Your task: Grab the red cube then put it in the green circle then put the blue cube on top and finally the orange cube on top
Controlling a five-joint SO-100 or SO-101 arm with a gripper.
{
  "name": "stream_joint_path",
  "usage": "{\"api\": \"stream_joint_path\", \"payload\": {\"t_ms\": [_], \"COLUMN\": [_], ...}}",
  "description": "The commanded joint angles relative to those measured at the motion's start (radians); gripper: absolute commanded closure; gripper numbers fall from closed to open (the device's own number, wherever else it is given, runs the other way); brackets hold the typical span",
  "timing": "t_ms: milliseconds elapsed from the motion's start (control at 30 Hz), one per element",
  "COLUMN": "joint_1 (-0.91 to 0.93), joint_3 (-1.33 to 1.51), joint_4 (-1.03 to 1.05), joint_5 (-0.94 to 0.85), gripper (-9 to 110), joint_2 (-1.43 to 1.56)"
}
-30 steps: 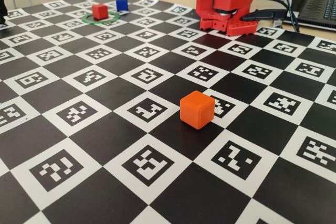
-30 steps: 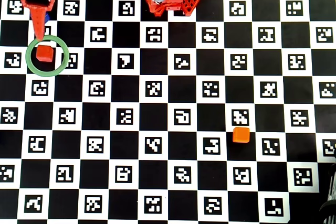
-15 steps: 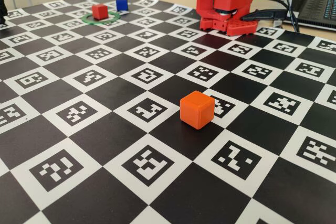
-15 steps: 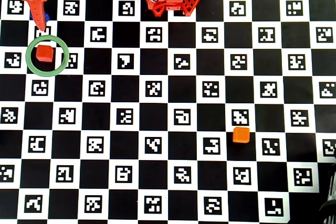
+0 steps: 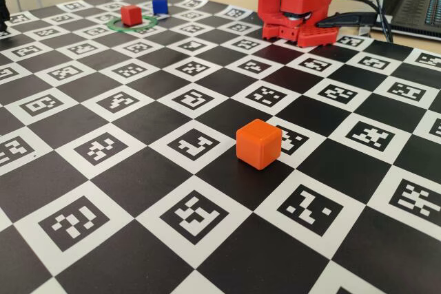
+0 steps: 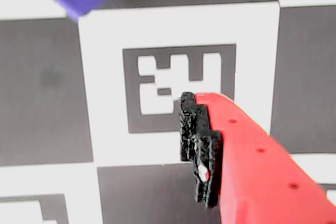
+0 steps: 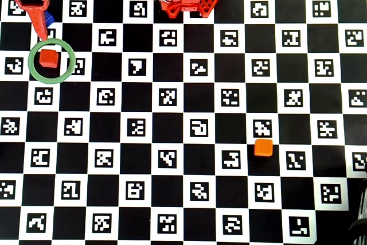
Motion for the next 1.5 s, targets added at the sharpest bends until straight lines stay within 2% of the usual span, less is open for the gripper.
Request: {"api": "stream_joint_path", "payload": {"t_ms": [0, 700, 1467], "joint_1": [0.020, 0.046, -0.009], "joint_3": [-0.028, -0.155, -0.149], "joint_4": [-0.025, -0.103, -0.083], "joint_5": [0.012, 0.112, 0.485], "gripper": [48, 48, 49], "joint_2": [0.009, -0.187, -0.166]}}
